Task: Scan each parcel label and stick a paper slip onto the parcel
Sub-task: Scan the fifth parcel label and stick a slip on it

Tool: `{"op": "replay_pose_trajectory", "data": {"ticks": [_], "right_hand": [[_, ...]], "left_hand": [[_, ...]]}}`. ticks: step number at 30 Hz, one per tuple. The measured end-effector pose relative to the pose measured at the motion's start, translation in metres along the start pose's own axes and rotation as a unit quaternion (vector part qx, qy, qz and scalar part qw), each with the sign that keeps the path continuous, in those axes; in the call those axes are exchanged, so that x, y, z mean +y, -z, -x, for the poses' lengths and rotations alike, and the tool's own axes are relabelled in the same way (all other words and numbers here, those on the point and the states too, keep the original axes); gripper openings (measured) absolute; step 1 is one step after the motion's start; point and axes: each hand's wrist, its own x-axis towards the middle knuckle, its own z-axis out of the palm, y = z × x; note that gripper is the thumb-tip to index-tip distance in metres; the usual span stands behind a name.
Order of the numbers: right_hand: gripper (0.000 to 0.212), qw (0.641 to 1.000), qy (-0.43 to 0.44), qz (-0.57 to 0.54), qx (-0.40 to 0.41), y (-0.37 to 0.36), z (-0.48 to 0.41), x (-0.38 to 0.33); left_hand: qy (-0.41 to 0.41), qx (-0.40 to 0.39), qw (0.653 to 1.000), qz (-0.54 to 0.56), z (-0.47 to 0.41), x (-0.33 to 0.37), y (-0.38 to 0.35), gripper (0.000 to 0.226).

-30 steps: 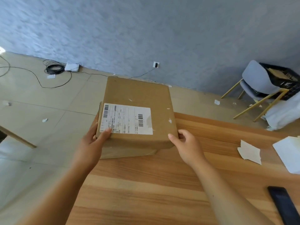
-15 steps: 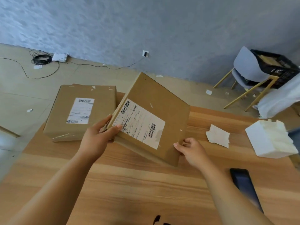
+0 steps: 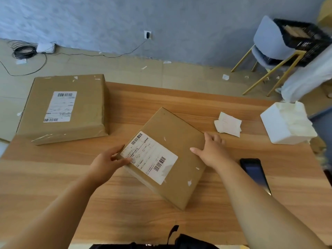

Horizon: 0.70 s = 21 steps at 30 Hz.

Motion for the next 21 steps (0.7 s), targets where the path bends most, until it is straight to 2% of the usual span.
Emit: {"op": "replay_pose_trajectory", "data": {"ticks": [3,5,6,8,11,15,18,21], "right_hand": [[0.089,0.999,-0.037,0.033,0.013,-0.004,0.001,0.005],[0.091,0.996,-0.074,0.038,0.014,-0.004,0.005,0.009],[0.094,0.995,-0.092,0.035,0.014,-0.004,0.008,0.012],[0.097,0.993,-0.12,0.017,0.018,-0.006,0.018,0.018],[0.088,0.993,-0.117,-0.007,0.034,-0.015,0.037,0.025],[0.068,0.995,-0.091,-0.045,0.019,-0.024,0.055,0.036],[0.054,0.993,-0.078,-0.093,0.009,-0.028,0.06,0.05],[0.038,0.985,-0.079,-0.142,0.053,-0.028,0.06,0.068]], "left_hand": [[0.011,0.066,0.997,-0.043,-0.004,0.005,-0.013,0.084],[0.017,0.115,0.993,-0.034,-0.002,0.01,-0.026,0.088],[0.016,0.116,0.993,-0.034,0.0,0.012,-0.032,0.085],[0.007,0.063,0.997,-0.045,0.002,0.015,-0.043,0.072],[-0.015,-0.013,0.998,-0.064,0.002,0.021,-0.053,0.059],[-0.027,0.009,0.997,-0.074,0.001,0.028,-0.051,0.06],[-0.036,0.035,0.991,-0.127,0.004,0.03,-0.048,0.054],[-0.108,0.086,0.965,-0.222,0.013,0.041,-0.054,0.041]]}}
